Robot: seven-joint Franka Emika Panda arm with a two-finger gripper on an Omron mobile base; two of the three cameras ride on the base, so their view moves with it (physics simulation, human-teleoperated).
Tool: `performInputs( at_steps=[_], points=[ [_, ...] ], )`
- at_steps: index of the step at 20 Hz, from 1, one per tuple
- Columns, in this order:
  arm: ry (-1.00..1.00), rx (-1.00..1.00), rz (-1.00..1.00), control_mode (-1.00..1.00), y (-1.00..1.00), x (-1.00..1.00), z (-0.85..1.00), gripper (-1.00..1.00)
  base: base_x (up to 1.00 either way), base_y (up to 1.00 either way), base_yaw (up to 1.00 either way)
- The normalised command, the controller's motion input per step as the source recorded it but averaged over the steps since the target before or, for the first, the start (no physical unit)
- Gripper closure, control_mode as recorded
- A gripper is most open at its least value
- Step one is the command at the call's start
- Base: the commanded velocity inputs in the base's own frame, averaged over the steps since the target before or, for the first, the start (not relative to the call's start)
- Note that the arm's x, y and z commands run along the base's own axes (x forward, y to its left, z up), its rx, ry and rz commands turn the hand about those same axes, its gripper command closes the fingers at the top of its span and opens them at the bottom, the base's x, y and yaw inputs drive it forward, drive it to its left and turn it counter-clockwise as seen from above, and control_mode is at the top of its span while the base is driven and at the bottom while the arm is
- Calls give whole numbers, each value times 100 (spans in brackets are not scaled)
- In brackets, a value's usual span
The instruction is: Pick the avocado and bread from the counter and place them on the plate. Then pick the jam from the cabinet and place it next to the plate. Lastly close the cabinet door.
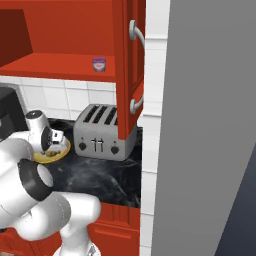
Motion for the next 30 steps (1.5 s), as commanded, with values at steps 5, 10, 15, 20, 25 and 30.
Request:
performInputs(
  at_steps=[5, 10, 15, 20, 25, 30],
  points=[
    [0, 0, 1, -100, 26, 12, -1, 100, 0, 0, 0],
    [0, 0, 0, -100, 12, 13, -4, 100, 0, 0, 0],
    [1, 0, 0, -100, 13, 12, -16, 100, 0, 0, 0],
    [0, 0, 0, -100, 13, 11, -20, 100, 0, 0, 0],
    [0, 0, 0, -100, 7, 5, -8, 100, 0, 0, 0],
    [0, 0, 0, -100, 8, 5, -15, 100, 0, 0, 0]
  ],
)
